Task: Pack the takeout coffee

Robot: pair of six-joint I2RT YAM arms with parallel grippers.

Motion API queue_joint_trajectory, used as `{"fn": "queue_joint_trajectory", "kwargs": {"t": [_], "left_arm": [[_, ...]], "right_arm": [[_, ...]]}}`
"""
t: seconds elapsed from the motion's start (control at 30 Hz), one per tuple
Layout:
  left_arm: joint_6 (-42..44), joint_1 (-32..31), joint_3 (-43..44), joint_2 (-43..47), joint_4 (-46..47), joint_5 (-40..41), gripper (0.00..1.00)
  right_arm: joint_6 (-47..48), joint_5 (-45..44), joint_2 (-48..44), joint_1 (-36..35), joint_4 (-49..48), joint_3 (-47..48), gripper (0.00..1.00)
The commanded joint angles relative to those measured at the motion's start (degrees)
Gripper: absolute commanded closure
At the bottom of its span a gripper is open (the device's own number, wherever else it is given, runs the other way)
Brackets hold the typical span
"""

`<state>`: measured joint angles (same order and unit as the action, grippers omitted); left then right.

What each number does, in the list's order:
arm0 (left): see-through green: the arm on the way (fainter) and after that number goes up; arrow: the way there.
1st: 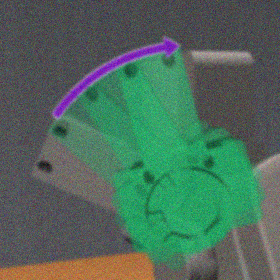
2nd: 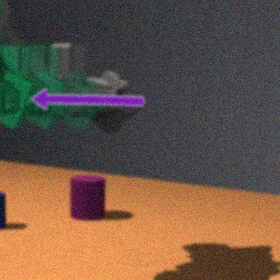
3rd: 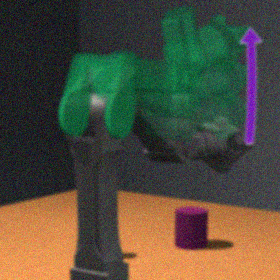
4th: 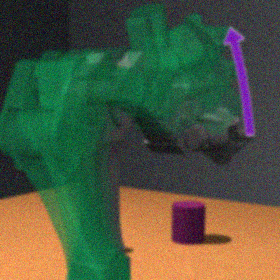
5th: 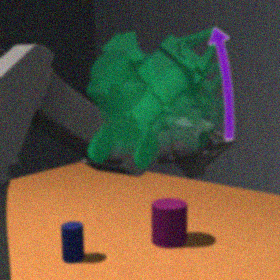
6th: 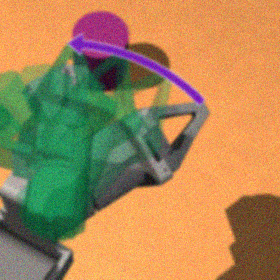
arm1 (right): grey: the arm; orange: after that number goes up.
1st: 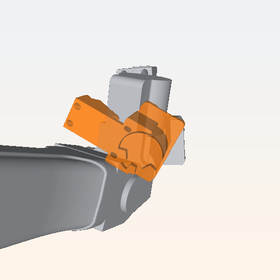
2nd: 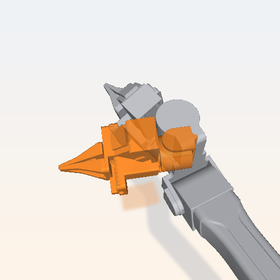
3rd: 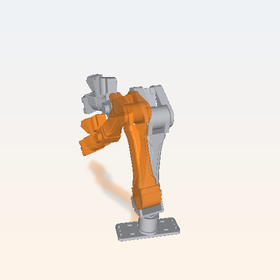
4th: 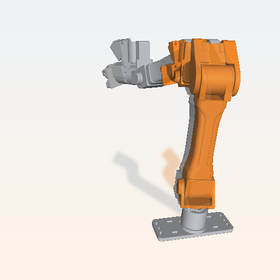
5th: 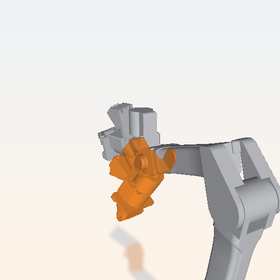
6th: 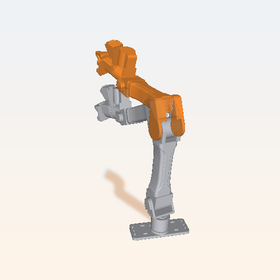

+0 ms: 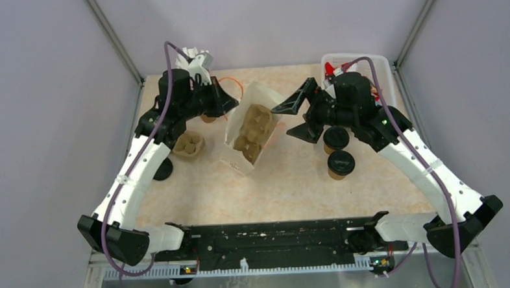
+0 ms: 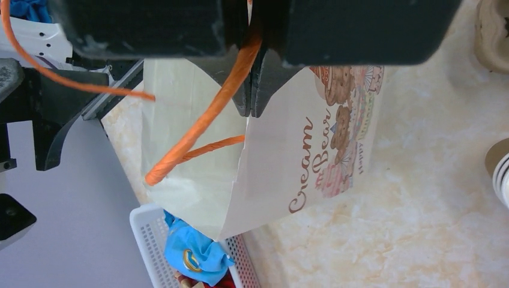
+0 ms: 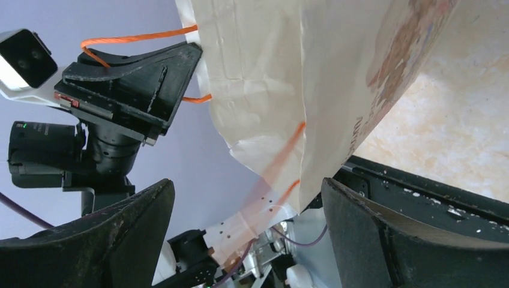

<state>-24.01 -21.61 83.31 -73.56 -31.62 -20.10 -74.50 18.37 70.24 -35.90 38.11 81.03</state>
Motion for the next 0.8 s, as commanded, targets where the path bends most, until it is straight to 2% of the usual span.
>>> {"fn": "queue_joint_trajectory", "kwargs": {"t": [0.0, 0.07, 0.2, 0.3, 0.37, 0.47, 0.5, 0.53, 0.6, 0.63, 0.7, 0.77], "left_arm": [[-1.07, -1.78, -2.10, 1.71, 7.58, -0.87, 1.00], [-0.87, -2.76, -2.96, 2.05, 8.63, 0.18, 1.00], [-0.92, -3.99, -3.24, 1.89, 10.09, 2.73, 1.00], [-1.48, -4.15, -3.04, 1.50, 11.52, 3.90, 1.00], [-1.97, -4.17, -2.49, 1.13, 11.65, 4.99, 1.00], [-2.82, -4.23, -1.39, 0.37, 11.37, 5.74, 1.00], [-3.37, -4.23, -1.14, 0.35, 11.19, 5.99, 1.00], [-4.04, -4.22, -0.83, 0.29, 10.99, 6.52, 1.00], [-5.36, -4.23, 0.76, 0.18, 9.73, 6.80, 1.00], [-5.84, -4.23, 1.85, 0.04, 8.96, 6.93, 1.00], [-6.39, -4.23, 5.12, -0.29, 6.65, 7.28, 1.00], [-6.76, -4.19, 9.74, -1.18, 2.87, 8.37, 1.00]], "right_arm": [[4.04, -2.57, -0.69, -0.66, 0.53, 0.34, 0.10], [5.91, -1.60, 1.81, -1.61, 1.72, 3.70, 0.10], [10.48, -7.06, 6.38, -4.66, 10.72, 14.33, 0.09], [11.21, -9.11, 8.07, -6.20, 16.83, 14.81, 0.13], [11.33, -9.87, 7.96, -7.01, 18.49, 13.38, 0.20], [13.57, -11.07, 9.03, -7.11, 19.36, 15.18, 0.25], [15.16, -11.71, 9.95, -7.17, 19.21, 16.60, 0.29], [16.51, -12.70, 10.96, -7.18, 19.71, 18.50, 0.41], [18.59, -14.87, 12.98, -7.36, 22.01, 23.54, 0.75], [19.31, -15.41, 13.23, -7.41, 22.50, 25.88, 0.84], [20.15, -15.35, 12.96, -7.35, 22.30, 29.83, 0.98], [19.60, -13.66, 12.41, -7.35, 21.19, 32.92, 1.00]]}}
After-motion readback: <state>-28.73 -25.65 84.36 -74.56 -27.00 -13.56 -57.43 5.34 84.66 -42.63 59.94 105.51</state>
